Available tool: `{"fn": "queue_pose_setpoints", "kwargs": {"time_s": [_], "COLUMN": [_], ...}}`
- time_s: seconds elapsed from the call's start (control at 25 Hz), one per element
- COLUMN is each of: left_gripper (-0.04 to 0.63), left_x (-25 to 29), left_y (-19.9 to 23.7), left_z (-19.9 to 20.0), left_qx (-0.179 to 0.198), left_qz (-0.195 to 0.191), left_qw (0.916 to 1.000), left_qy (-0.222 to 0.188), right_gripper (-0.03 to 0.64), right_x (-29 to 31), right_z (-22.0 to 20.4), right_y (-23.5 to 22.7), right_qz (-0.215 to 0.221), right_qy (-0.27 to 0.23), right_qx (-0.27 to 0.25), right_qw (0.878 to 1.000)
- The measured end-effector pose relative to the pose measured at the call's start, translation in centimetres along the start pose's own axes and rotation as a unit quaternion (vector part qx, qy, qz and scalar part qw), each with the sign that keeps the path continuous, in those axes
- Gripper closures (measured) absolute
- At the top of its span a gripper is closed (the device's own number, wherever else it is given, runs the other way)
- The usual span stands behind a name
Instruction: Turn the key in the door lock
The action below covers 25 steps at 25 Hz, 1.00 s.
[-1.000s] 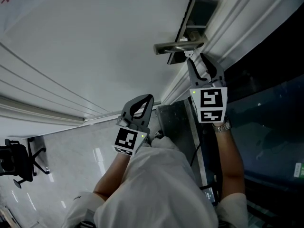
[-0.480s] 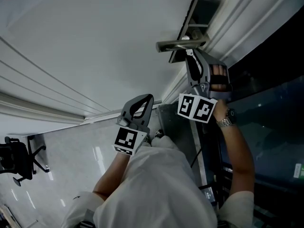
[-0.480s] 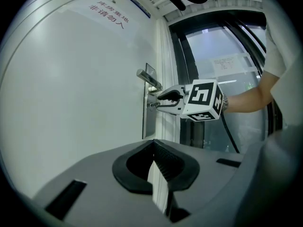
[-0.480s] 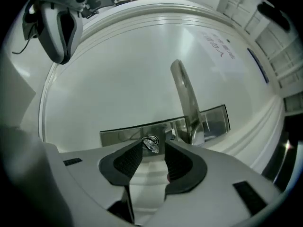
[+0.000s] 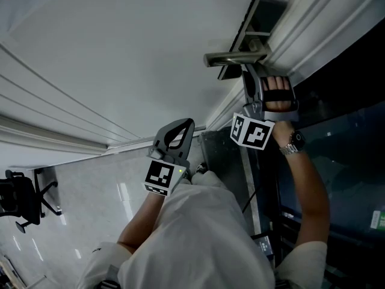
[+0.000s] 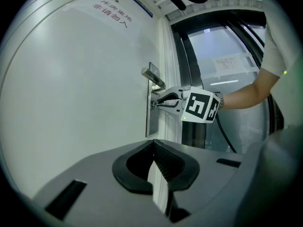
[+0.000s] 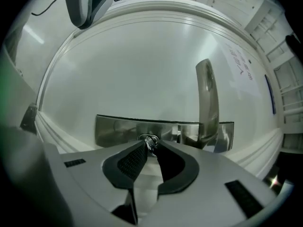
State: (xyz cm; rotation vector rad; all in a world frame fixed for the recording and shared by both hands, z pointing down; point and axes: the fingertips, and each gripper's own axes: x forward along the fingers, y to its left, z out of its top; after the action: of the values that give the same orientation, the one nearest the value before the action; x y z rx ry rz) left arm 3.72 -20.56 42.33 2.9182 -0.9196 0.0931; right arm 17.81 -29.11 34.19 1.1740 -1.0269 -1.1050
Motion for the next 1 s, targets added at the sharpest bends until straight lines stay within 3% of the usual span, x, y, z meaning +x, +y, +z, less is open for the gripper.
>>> {"fn": "queue_pose_setpoints", "kwargs": {"time_s": [0.24, 0.48, 0.84, 1.0], "left_gripper": [0.589, 0.589, 0.589, 0.589], "left_x": [0.2, 0.9, 1.7, 1.7], "left_y": [0.2, -0.3, -0.8, -0.9], "left_z": [-0.1, 0.0, 0.0, 0.0], "left_qx": [0.0, 0.0, -0.001, -0.002], "left_qz": [-0.003, -0.016, -0.026, -0.025], "left_qw": [1.0, 0.9999, 0.9997, 0.9997], "left_qy": [0.002, 0.002, 0.001, 0.0], "right_gripper": [0.559, 0.558, 0.558, 0.566], "right_x": [-0.1, 0.0, 0.0, 0.0], "right_z": [0.0, -0.1, -0.1, -0.2], "right_y": [0.0, -0.3, -0.5, -0.6], "right_qz": [-0.01, 0.002, 0.008, 0.016], "right_qy": [0.008, 0.024, 0.03, 0.028], "right_qx": [0.003, 0.104, 0.174, 0.233], "right_qw": [1.0, 0.994, 0.984, 0.972]}}
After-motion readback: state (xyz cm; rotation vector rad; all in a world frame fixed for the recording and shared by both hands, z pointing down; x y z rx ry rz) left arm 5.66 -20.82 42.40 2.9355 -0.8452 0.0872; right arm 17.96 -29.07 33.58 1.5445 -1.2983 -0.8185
